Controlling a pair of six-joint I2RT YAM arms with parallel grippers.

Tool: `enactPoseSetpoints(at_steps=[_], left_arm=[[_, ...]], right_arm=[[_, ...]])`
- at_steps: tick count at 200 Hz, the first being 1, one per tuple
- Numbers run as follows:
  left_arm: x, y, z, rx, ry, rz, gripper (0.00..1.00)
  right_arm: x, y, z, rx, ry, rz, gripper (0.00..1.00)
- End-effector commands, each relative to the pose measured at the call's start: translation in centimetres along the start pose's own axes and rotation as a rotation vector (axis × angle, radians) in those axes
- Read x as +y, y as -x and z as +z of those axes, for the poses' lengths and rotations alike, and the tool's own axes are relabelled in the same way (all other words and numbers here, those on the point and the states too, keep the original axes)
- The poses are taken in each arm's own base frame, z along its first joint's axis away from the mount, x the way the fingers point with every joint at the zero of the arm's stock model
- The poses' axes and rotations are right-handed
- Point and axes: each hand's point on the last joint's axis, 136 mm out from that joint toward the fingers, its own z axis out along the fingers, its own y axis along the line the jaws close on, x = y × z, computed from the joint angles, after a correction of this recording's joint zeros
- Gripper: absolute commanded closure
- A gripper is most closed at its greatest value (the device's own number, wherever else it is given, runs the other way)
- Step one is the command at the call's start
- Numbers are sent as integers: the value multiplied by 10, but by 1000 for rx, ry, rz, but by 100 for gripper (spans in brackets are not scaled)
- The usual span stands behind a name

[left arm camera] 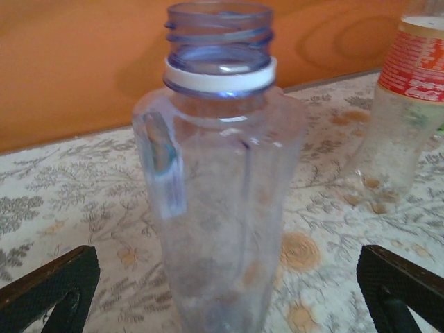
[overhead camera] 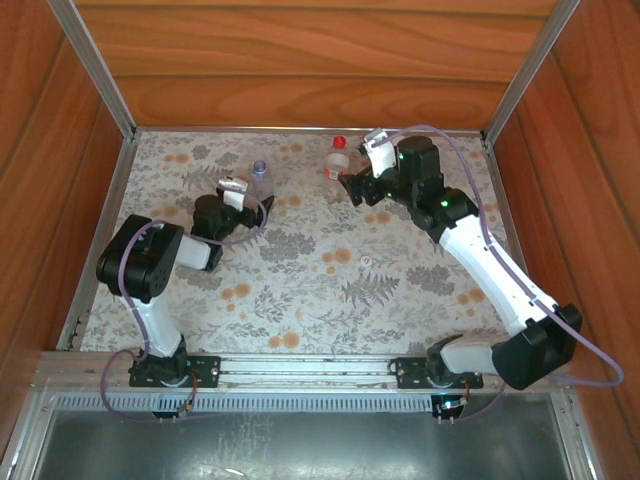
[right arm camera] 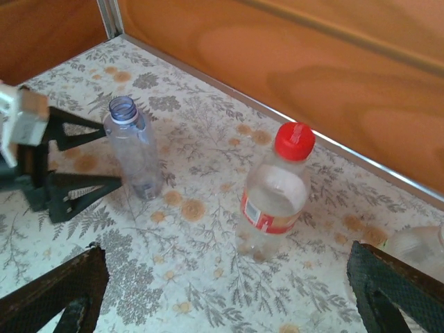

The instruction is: Screw on the bottle caps

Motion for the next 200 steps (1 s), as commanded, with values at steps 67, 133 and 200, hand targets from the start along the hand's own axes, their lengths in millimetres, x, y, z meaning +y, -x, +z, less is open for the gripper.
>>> enactPoseSetpoints(at_steps=[67,133,200], left_arm=[[14,21,29,-92,-85,-31,18],[-1,20,28,-84,-179,5,31],[-14,22,26,-80,-254,2,40]], right_arm=[[13,-13,-5,10,44,39,6],[15,-24,-3,28,51,64,7],[19,-33,-4,45,66,91,8]])
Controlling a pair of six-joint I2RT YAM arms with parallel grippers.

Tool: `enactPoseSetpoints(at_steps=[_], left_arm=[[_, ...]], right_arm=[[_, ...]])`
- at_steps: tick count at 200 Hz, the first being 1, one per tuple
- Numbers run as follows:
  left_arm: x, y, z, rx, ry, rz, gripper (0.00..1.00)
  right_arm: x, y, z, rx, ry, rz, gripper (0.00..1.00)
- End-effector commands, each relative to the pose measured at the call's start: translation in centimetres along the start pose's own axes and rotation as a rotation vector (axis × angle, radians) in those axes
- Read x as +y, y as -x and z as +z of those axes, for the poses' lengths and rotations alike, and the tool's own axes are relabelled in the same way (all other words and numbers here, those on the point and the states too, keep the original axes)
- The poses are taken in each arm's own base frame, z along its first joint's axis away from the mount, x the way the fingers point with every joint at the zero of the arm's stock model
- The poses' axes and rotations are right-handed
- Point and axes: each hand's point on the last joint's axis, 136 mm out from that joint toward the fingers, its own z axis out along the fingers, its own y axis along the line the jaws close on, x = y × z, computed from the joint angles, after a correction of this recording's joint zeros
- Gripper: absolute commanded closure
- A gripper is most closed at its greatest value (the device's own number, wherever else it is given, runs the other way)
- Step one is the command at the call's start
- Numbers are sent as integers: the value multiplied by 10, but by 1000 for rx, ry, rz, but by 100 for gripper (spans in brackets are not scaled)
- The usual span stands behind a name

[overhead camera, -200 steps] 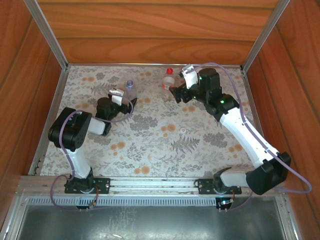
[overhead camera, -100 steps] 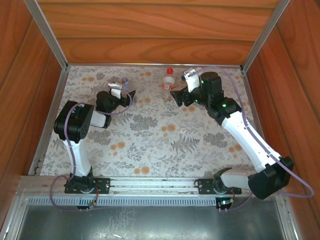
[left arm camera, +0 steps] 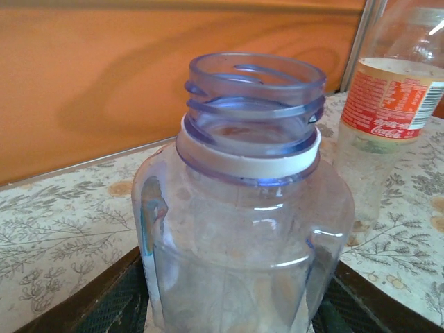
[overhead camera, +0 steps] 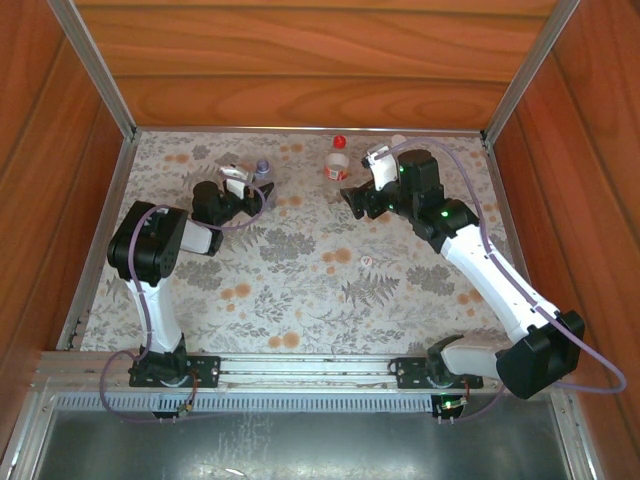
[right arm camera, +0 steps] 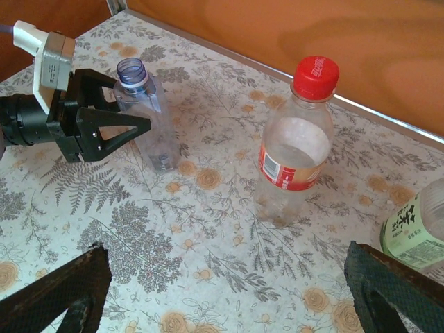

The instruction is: Screw on the bottle caps

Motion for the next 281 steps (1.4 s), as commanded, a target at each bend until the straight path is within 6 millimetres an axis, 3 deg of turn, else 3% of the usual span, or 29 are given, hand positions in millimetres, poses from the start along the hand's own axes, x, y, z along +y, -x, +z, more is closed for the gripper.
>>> enactPoseSetpoints(at_steps=[1,22,62,94,107,138,157,191,208,241,281], left_arm=[[-9,7,2,-17,-65,11,40],[-26,9,-3,-15,-113,22,40],[-68,1,-15,9,-203,65,41],[-113,-8,-26,30,-310,80,41],[-133,-10,-33,35,-357,90,41],[-173,-20,-49,58,-453,92,41],[-191,-26,-57,72,-493,97,41],[-208,-40,-66,102,-538,101,40],[-211,-44,-67,112,-541,102,39],[-213,-46,-65,118,-532,102,24],[-211,-45,-63,108,-505,121,23]], right_arm=[[10,0,-5,-14,38,19,8],[11,-13,-2,16,42,56,9],[3,-60,9,113,-18,136,9],[0,-89,15,130,-51,230,9],[4,-102,17,146,-31,220,0],[1,-132,24,216,-53,267,0],[2,-147,29,268,-58,286,8],[-3,-178,37,402,-133,277,20],[1,-182,40,415,-124,273,20],[4,-186,43,420,-119,280,20],[7,-195,47,442,-107,290,25]])
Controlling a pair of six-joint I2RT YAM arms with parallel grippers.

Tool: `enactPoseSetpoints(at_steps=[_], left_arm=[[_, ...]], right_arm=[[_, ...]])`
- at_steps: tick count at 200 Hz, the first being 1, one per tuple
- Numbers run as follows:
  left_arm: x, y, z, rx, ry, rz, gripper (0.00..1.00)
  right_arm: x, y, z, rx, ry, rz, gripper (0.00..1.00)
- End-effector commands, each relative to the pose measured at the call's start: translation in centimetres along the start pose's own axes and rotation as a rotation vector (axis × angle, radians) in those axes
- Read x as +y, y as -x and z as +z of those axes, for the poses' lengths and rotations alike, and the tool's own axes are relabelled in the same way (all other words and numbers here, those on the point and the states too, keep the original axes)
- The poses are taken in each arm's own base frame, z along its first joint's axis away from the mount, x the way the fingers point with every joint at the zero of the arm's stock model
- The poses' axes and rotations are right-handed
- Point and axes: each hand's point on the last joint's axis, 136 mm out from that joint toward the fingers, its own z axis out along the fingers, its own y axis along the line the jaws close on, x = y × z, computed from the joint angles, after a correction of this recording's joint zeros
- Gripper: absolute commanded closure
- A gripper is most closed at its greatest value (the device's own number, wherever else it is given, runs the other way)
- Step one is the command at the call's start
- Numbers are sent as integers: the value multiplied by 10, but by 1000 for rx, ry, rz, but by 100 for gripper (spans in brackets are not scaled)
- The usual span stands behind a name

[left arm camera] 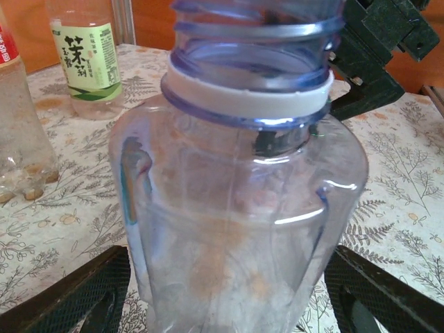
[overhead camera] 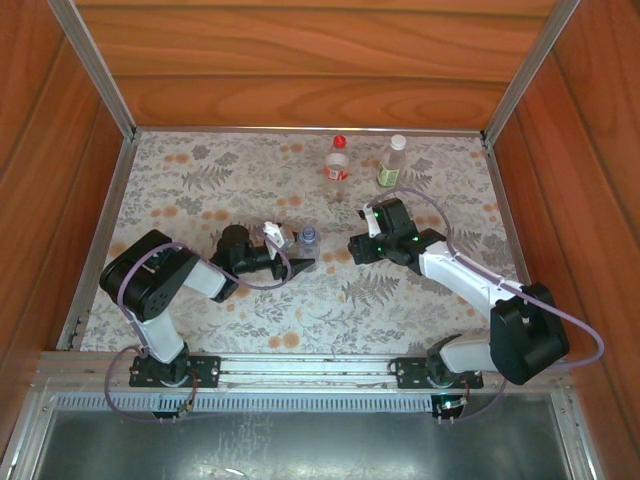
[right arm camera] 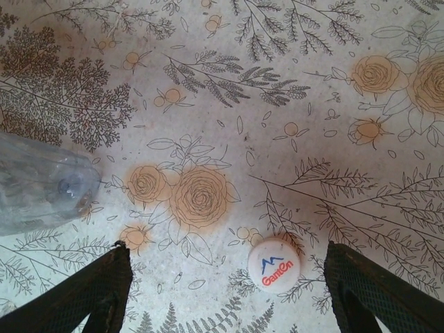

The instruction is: Screw on the bottle caps

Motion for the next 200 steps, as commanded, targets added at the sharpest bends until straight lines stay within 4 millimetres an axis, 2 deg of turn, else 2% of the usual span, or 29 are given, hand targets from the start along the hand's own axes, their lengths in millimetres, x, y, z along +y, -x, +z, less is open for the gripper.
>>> enactPoseSetpoints(at_steps=[1,54,89,116,200], left_arm=[[0,0,2,-2,11,26,23],[3,4,4,-31,15,36,22],[2,1,7,-37,-2,24,26],[1,0,8,-42,-10,19,32],[3,2,11,-57,-16,14,29]], right_arm=[[0,-9,8,33,-6,13,25],[-13,-26,27,147,-100,76,39],[-24,-37,37,231,-167,94,40],[-23,-40,42,242,-159,97,43],[-23,-50,57,287,-157,102,48]])
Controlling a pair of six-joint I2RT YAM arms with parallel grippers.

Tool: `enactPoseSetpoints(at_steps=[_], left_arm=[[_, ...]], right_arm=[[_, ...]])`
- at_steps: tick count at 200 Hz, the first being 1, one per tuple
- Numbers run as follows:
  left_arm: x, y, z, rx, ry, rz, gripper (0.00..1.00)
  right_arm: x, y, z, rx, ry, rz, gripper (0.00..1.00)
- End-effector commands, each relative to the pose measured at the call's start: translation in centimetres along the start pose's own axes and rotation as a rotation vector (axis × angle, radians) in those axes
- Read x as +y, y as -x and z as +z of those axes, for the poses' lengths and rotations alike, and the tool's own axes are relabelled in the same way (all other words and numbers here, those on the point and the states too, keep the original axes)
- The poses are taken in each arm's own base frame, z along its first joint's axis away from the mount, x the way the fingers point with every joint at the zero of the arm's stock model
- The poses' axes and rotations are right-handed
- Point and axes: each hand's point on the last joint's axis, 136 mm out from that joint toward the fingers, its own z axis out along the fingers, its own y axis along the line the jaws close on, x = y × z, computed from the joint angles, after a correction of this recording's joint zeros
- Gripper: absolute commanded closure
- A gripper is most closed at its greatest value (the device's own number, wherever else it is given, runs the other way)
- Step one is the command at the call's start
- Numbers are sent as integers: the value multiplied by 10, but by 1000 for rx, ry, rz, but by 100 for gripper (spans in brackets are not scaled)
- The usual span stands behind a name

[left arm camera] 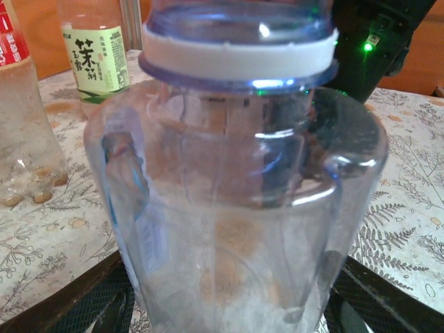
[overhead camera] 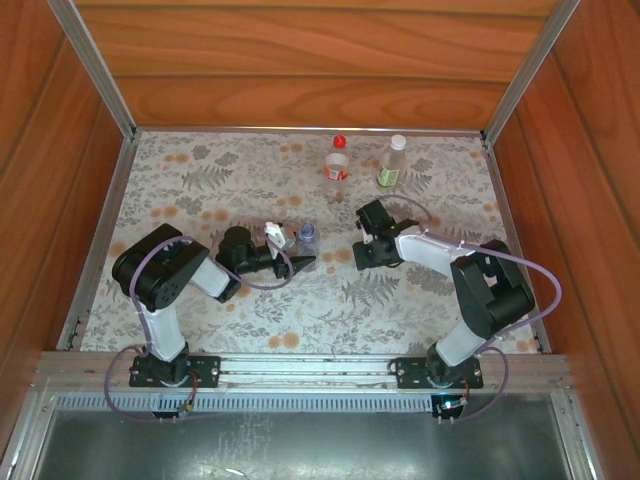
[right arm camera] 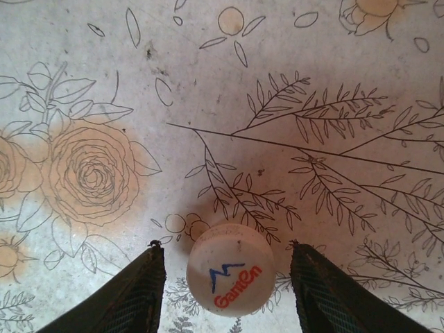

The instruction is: Screw on the bottle caps

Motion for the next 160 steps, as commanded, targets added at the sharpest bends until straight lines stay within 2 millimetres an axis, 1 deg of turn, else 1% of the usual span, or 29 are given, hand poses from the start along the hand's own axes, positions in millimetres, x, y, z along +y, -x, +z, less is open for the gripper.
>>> enactPoseSetpoints(at_steps=[1,19,51,110,160], left_arm=[[-4,7,4,-32,-31,8,29],[-5,8,5,-35,-38,6,29],[-5,8,6,-38,-45,4,33],[-6,7,6,-39,-52,2,43],[-7,5,6,-38,-55,1,44]], right_arm=[[2,0,2,11,-7,4,48],[2,1,3,11,-7,4,50],[1,0,5,14,-14,3,54],[1,2,0,3,-14,2,59],[1,4,-7,-6,-16,-2,61]])
